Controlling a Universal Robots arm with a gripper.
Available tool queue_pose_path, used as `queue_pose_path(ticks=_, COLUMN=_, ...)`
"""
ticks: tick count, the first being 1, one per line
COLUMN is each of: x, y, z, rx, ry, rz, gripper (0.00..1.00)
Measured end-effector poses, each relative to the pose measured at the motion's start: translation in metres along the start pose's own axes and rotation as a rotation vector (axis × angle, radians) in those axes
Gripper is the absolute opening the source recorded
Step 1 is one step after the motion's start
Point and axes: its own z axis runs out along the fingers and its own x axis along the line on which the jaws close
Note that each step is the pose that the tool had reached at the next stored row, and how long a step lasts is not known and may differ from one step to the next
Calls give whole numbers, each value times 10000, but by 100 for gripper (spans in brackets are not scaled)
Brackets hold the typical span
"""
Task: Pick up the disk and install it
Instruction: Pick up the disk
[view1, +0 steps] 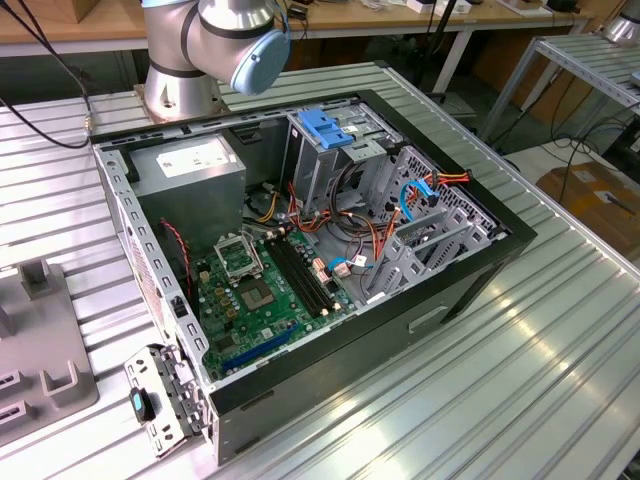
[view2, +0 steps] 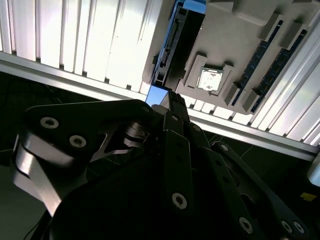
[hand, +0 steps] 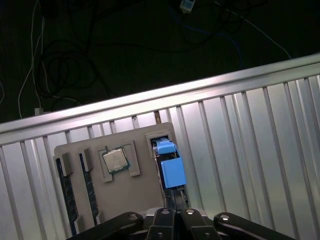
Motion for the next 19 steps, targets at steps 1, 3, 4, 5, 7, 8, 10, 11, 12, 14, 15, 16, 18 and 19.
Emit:
queue_pose_path(ticks=1, x=0, y=0, z=0, rx=0, ry=0, rz=-2, gripper=11)
queue_pose_path(ticks=3, x=0, y=0, z=0, rx=0, ry=0, rz=-7, gripper=11)
queue_pose_path(ticks=4, x=0, y=0, z=0, rx=0, ry=1, rz=-8, gripper=11)
queue_pose_path(ticks=5, x=0, y=-1, z=4, rx=0, ry=0, rz=-8, gripper=11)
queue_pose_path(ticks=7, x=0, y=-1, z=24, rx=0, ry=5, rz=-29, gripper=11)
queue_pose_path(ticks=8, x=-1, y=-2, z=38, rx=3, ry=12, rz=-52, gripper=11)
queue_pose_path(ticks=10, x=-5, y=-10, z=56, rx=4, ry=23, rz=-94, gripper=11)
queue_pose_path(ticks=11, x=-8, y=-20, z=64, rx=5, ry=25, rz=-113, gripper=11)
queue_pose_path(ticks=12, x=-14, y=-45, z=75, rx=6, ry=29, rz=-143, gripper=11)
queue_pose_path(ticks=14, x=-26, y=-99, z=101, rx=7, ry=42, rz=-196, gripper=11)
queue_pose_path(ticks=15, x=-32, y=-129, z=117, rx=4, ry=59, rz=-222, gripper=11)
queue_pose_path(ticks=16, x=-37, y=-146, z=141, rx=8, ry=79, rz=-244, gripper=11)
queue_pose_path(ticks=18, x=-39, y=-155, z=184, rx=10, ry=87, rz=-275, gripper=11)
queue_pose_path(ticks=19, x=-39, y=-157, z=197, rx=9, ry=88, rz=-290, gripper=11)
